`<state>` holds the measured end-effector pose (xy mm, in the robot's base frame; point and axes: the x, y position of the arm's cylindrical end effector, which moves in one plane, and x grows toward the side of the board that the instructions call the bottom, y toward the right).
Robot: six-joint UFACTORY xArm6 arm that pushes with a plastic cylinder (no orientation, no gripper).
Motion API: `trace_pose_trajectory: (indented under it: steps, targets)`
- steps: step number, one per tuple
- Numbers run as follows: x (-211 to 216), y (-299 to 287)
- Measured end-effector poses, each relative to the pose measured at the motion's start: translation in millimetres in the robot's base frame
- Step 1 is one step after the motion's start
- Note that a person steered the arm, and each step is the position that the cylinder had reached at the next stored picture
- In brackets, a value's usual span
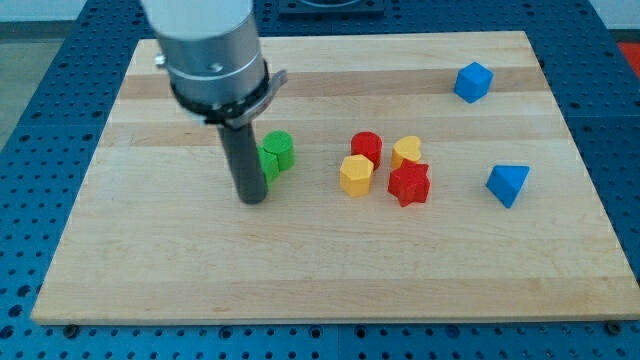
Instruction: Move your arm towards the green star
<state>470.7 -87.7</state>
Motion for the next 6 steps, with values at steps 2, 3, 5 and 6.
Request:
trace_pose_trajectory:
  steps: [2,3,5,6]
  targets:
    - [-88,37]
    - [-116,50]
    - [-69,94]
    - [-37,114]
